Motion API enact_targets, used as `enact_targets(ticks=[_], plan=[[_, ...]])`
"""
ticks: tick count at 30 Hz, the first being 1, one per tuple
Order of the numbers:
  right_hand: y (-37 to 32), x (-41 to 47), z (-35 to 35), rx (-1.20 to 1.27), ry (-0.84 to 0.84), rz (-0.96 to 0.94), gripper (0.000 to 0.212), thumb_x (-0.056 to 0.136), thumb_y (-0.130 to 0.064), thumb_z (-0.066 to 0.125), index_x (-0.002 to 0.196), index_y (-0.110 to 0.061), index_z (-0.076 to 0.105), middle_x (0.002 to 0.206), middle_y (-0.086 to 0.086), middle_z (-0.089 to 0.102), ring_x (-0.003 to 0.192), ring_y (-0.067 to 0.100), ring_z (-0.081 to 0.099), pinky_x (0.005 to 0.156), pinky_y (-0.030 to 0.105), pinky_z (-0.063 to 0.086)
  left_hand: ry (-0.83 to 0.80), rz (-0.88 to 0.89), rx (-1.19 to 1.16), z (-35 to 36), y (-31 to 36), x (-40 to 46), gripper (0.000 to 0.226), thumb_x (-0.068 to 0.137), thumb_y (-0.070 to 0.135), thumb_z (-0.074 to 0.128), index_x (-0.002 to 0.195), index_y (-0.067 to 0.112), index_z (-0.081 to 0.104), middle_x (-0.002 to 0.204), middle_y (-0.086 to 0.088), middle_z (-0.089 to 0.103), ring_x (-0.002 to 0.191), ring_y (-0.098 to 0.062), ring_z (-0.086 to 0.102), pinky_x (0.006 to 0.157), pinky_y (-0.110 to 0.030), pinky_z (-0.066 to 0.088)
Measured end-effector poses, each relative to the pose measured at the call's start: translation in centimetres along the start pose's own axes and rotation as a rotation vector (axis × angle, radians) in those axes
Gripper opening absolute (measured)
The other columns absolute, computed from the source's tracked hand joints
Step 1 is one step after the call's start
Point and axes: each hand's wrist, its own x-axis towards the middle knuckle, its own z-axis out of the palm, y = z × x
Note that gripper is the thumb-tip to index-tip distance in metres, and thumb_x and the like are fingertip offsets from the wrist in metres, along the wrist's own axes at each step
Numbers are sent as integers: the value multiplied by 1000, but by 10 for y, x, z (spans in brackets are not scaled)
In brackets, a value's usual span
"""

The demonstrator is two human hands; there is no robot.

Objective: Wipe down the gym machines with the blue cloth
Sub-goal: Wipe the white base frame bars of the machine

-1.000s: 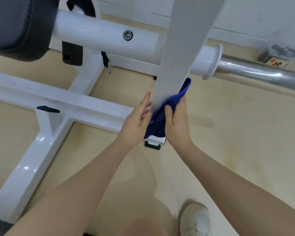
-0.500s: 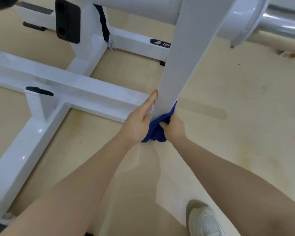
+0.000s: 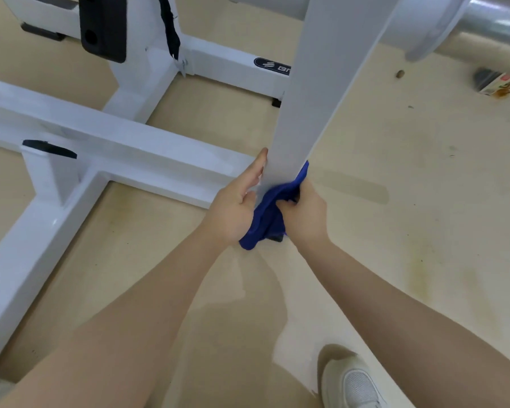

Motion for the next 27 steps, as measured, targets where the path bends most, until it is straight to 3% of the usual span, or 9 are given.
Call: enact_targets(ticks=[4,10,13,16,18,20,23,25,27], plan=[[-56,-29,-45,68,90,-202,33,82,3,53,99,-25,53,86,-12,60,77,-5,55,68,9,45,67,5,121,-5,18,-13,67,92,-6,29,144,36,23,138,3,44,125,-11,44,91,-8,28],[-145,-43,-101,68,291,-378,50,84,7,47,120,-27,50,111,-7,52,94,2,47,83,13,42,185,149,74,-32,118,-26,77,90,-10,25,139,46,8,130,14,38,116,-1,44,96,-14,32],[-169,-57,-108,57,345,-507,46,78,10,46,98,-31,46,103,-8,46,93,7,47,83,21,41,170,232,-9,-40,155,-30,76,90,-12,26,130,51,11,136,9,42,118,-5,46,98,-14,33],[-177,-66,-110,-253,358,-735,17,81,-8,42,92,-17,53,101,1,49,87,4,47,75,19,39,162,253,-100,-42,173,-36,68,91,-9,33,124,49,30,130,7,51,113,0,51,97,-15,40],[-189,-64,-113,-445,305,-858,15,92,-23,41,88,-27,54,92,-12,50,82,2,49,73,26,42,156,223,-108,-47,179,-39,49,91,-7,37,109,36,50,95,8,60,80,9,55,71,-4,42],[-203,-55,-120,-555,321,-1067,14,96,-17,47,97,-31,52,101,-9,47,96,11,49,86,30,47,135,191,-71,-52,182,-40,40,88,-7,35,94,29,51,75,3,56,70,-6,55,57,-7,40],[-209,-29,-126,-863,391,-1401,35,88,0,47,123,-6,50,122,10,37,118,28,41,93,36,49,97,199,-219,-61,183,-38,56,90,-1,35,128,39,38,97,-2,66,92,-18,61,81,-23,48],[-210,-23,-126,-1052,333,-1336,37,92,-14,46,124,3,54,130,15,35,127,30,35,90,38,50,95,181,-345,-64,183,-37,53,94,4,37,135,38,31,106,2,67,100,-17,62,87,-32,49],[-212,-28,-131,-1210,288,-1294,54,88,-33,50,128,2,52,140,16,38,133,28,29,88,36,49,140,173,-369,-65,182,-37,41,96,8,42,125,36,39,108,6,65,101,-14,62,88,-33,50]])
